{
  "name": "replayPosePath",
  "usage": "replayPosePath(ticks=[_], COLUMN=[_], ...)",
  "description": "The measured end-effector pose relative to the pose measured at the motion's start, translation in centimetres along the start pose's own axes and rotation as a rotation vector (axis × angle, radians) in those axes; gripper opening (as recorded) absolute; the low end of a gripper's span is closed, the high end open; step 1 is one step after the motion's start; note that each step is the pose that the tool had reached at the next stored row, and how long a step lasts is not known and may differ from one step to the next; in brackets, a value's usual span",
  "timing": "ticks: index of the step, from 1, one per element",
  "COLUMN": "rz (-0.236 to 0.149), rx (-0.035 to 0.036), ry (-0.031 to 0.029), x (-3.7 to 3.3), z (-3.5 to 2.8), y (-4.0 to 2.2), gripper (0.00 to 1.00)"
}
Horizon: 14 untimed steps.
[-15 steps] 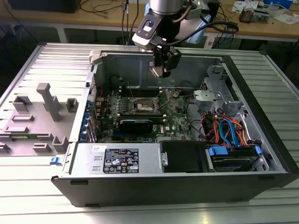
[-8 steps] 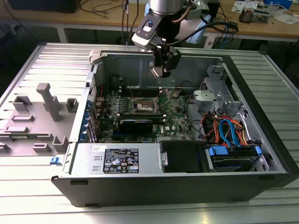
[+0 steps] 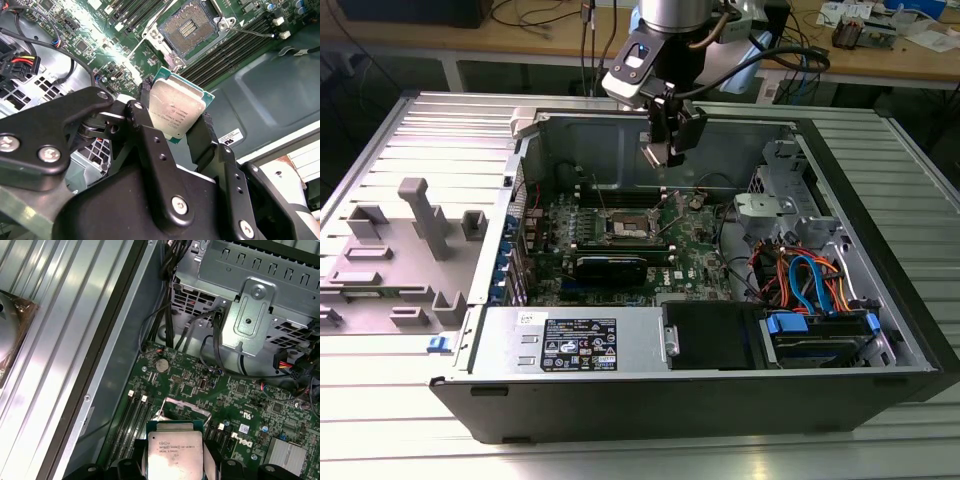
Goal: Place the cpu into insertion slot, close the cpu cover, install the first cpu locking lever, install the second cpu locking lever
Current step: 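Place the cpu into insertion slot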
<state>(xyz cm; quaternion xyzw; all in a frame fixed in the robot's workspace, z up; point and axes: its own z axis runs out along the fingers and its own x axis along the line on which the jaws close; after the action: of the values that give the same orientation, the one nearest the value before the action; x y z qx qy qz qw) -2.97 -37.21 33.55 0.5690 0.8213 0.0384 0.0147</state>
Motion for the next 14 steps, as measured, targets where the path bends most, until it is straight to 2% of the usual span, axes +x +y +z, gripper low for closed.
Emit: replayPosePath(ticks=[10,14], rz=[0.001,0.019], rx=[0.0000,-0.0004], ry=[-0.0001,-0.0014], x=[0.00,0.00], z=[0.00,0.02], y=[0.00,0.00], gripper=[0.54,0.54])
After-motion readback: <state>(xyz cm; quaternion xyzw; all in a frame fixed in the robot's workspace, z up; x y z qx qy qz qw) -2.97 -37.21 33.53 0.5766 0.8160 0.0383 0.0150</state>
